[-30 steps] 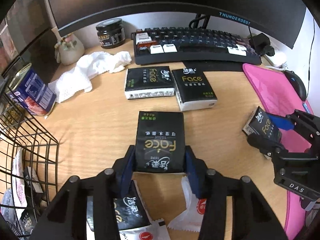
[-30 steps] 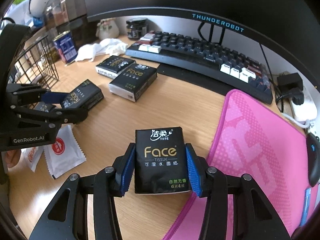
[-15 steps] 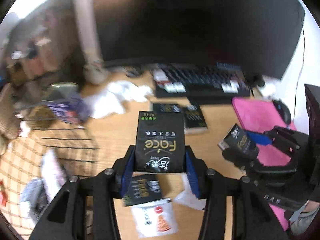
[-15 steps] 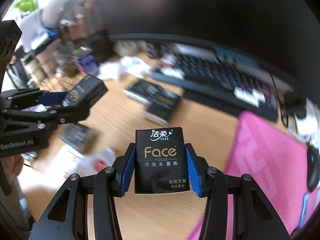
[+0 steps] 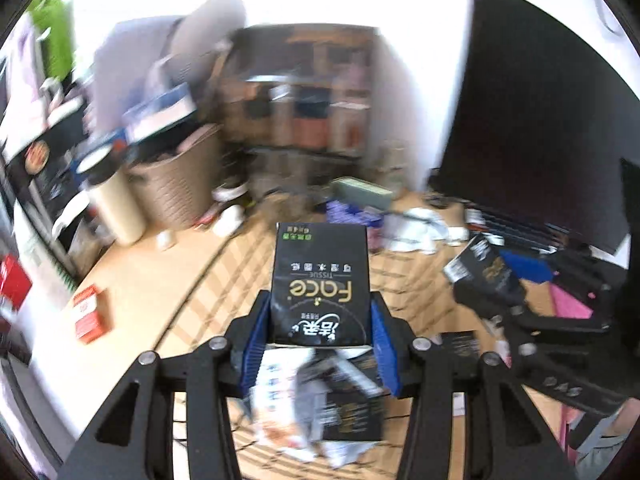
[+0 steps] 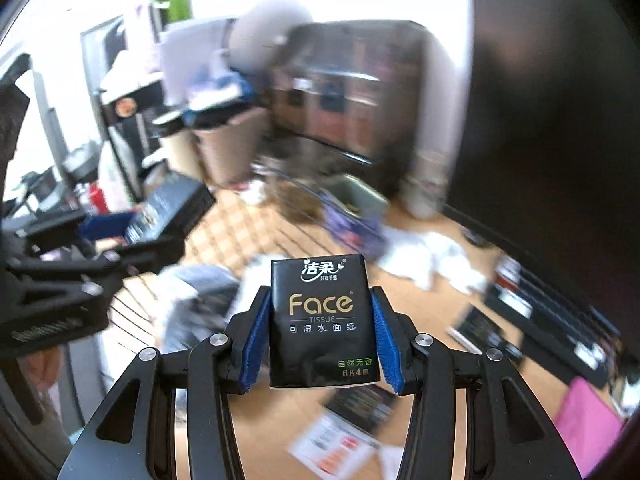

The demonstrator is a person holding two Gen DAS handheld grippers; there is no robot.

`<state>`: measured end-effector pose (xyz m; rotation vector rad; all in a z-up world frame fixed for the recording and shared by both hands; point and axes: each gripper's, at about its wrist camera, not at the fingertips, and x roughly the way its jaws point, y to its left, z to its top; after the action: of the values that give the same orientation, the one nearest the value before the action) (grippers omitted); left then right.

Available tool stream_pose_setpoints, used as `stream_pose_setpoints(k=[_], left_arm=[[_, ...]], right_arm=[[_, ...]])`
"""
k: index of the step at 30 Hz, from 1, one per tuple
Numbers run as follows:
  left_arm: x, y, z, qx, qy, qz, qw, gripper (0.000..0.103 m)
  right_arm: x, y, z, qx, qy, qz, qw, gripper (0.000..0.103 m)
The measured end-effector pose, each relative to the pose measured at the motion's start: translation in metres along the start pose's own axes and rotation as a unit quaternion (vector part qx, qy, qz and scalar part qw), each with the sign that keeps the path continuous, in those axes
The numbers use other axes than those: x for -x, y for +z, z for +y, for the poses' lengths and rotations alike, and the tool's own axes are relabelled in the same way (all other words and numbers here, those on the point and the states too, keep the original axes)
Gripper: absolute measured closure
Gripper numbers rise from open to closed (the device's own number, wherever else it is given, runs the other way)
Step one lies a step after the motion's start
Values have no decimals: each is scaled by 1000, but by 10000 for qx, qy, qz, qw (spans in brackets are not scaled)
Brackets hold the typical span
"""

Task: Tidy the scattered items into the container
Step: 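Carry both Face packs into the wire basket and open both tools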

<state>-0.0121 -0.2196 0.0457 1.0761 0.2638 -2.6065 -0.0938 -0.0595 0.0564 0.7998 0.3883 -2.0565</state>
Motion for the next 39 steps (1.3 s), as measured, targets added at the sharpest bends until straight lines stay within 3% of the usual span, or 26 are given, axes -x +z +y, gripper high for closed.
stream_pose_setpoints(k=[6, 16, 18, 20, 25, 32, 39], left_arm=[[-16, 0, 23, 120, -24, 89, 9999, 51], [-28, -6, 11, 93, -341, 180, 9992, 49], [-24, -5, 11, 139, -440, 115, 9989, 30], [-19, -5, 10, 198, -438, -12, 9988, 21], [-12, -5, 4, 96, -355, -77, 9993, 21], [-2, -3, -2, 134, -567, -82, 9983, 21], [8, -10, -61, -381, -912, -5, 9951, 21]], right_arm=[[-22, 3, 36, 286, 70, 69, 9995, 56], [-34, -5, 23, 177, 168, 210, 9995, 55], [-33, -6, 23, 187, 206, 148, 9995, 55], [-31, -6, 21, 134, 299, 111, 9994, 53], [-29, -4, 16, 7, 337, 110, 9994, 51], [-20, -2, 9, 39, 244, 125, 9996, 51], [7, -26, -45, -376, -76, 236, 9990, 51]])
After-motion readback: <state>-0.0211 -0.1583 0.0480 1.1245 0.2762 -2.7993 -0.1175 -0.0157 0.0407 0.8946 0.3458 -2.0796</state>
